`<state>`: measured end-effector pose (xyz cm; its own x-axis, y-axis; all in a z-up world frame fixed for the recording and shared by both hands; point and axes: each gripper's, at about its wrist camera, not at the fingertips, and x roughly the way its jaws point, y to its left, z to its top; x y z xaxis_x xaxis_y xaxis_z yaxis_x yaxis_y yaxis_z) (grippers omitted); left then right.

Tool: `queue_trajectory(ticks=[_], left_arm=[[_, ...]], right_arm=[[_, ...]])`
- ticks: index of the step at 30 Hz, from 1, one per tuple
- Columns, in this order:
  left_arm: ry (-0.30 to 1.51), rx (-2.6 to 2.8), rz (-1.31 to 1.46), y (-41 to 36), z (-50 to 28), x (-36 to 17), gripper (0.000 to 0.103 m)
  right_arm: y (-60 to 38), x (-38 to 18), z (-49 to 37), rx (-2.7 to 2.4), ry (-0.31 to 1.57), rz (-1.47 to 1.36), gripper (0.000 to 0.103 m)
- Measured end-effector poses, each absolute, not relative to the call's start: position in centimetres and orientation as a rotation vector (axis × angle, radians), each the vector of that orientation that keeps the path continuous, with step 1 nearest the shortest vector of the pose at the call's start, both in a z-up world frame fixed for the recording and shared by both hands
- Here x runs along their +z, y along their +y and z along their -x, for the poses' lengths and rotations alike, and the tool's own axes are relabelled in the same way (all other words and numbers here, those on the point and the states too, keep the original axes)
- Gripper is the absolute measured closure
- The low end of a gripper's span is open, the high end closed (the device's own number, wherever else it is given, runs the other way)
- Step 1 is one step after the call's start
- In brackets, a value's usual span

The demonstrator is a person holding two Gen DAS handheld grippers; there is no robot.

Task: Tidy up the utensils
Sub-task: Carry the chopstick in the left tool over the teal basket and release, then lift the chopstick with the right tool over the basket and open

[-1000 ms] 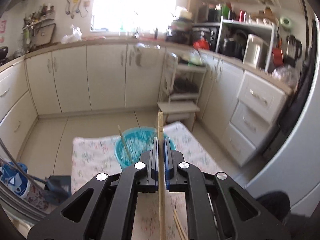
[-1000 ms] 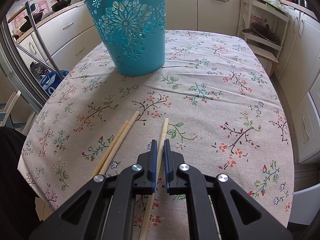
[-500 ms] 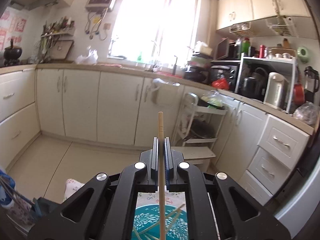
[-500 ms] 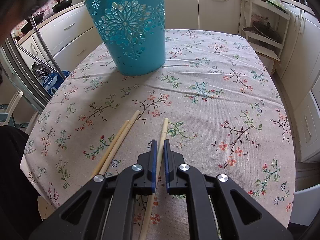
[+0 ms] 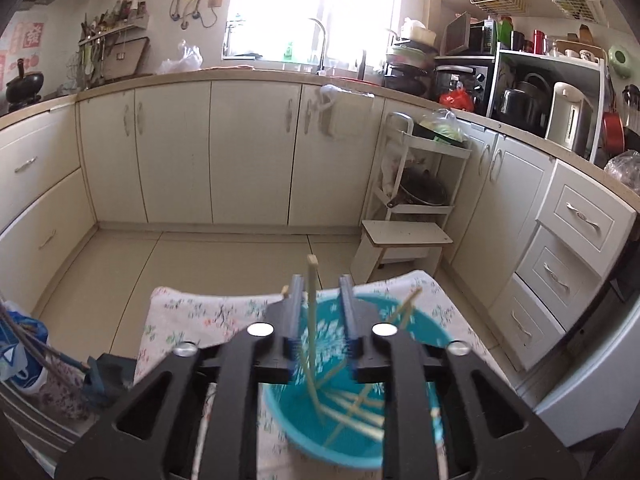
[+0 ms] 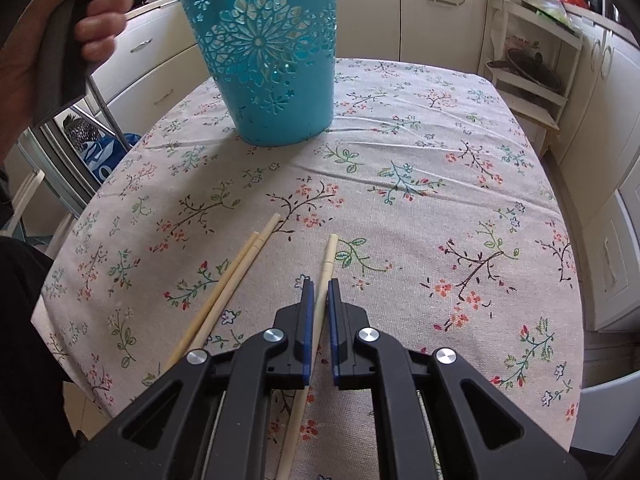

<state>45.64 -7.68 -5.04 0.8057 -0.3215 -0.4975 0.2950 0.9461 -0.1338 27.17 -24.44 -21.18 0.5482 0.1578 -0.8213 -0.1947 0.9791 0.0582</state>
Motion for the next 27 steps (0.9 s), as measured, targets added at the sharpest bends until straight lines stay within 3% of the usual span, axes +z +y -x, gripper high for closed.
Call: queue_trajectory(ticks=[1, 3, 7, 16, 22, 27], left_arm=[[0.54, -0.33, 0.055, -6.9, -44.3, -5.1, 0.062], [0.514, -0.324, 0.063, -5.5, -41.9, -5.0, 0.05], [0.487, -0.279, 0.138, -1.8, -38.6, -5.6, 0.034], [0.609, -0.153, 0.41, 5.7, -38.6, -9.7, 0.031], [0.602, -0.149, 0.434, 6.0, -38.6, -9.9, 0.026], [0.616, -0.147, 0.417, 5.2, -39.1, -9.9, 0.024]], right_arm=[[-24.2, -21.2, -27.1, 0.204, 0.961, 0.061, 0.095], [-24.1, -21.2, -26.9, 0.199, 0.952, 0.073, 0.096], [-26.1, -19.8, -26.8, 0.249, 0.927, -0.104, 0.097], [-28.2, -11.0, -26.8, 0.409, 0.708, -0.418, 0.097], [-26.8, -2.5, -31.9, 0.458, 0.504, -0.466, 0.097], [-25.3, 1.2, -37.6, 0.347, 0.369, -0.471, 0.097]])
